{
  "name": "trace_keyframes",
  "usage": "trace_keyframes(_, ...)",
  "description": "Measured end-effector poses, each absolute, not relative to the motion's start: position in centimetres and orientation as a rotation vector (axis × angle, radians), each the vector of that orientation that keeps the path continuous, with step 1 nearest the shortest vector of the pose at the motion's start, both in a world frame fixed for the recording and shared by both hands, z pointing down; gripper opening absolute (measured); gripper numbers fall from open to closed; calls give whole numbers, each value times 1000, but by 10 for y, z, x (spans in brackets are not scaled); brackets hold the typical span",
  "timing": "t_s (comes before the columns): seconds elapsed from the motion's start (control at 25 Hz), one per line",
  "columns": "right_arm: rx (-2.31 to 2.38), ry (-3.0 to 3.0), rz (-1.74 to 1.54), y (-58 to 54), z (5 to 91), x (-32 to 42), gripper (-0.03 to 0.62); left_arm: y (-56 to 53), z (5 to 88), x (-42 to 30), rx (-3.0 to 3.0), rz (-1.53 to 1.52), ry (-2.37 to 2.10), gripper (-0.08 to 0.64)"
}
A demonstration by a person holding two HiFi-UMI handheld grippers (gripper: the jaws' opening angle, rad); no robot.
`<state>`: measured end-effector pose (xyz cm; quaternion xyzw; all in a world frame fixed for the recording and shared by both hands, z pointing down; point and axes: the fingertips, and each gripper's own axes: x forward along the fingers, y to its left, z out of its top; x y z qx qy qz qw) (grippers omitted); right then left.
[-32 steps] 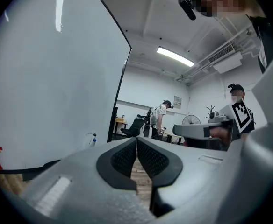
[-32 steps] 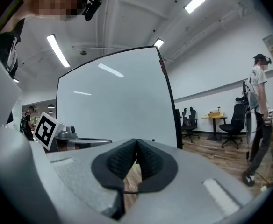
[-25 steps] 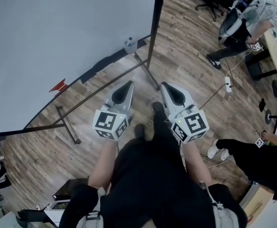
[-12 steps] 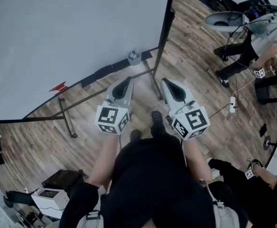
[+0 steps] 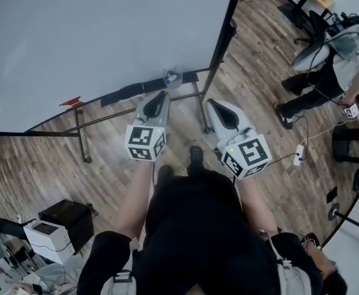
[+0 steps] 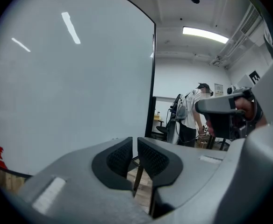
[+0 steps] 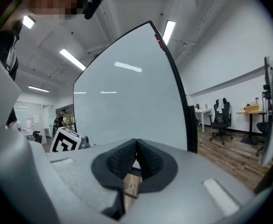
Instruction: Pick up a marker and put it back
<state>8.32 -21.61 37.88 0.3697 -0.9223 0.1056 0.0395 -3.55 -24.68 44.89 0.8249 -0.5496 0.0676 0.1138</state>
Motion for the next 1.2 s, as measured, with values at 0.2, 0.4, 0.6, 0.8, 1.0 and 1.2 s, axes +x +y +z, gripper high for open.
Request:
trace_keyframes(0.2, 1033, -2835, 339, -227, 389, 91, 2, -261, 468, -35, 2343, 220, -1679, 19)
trace_keyframes(0.4, 959, -2841, 345, -236, 397, 95, 2, -274, 487, -37, 2282, 251, -1725, 72)
trace_keyframes(0.6, 900, -2842, 348, -240, 405, 96, 2, -285, 505, -36, 2240, 271, -1740, 92)
trace_keyframes(0.8, 875, -2838, 343, -241, 406, 95, 2, -296, 522, -37, 2203, 286, -1742, 118)
trace_keyframes(1.0, 881, -2827, 343, -243, 408, 101, 2, -305, 525, -37, 2194, 285, -1758, 120)
trace_keyframes(1.2, 886, -2821, 344, -244, 409, 106, 2, -310, 528, -37, 2187, 303, -1763, 120)
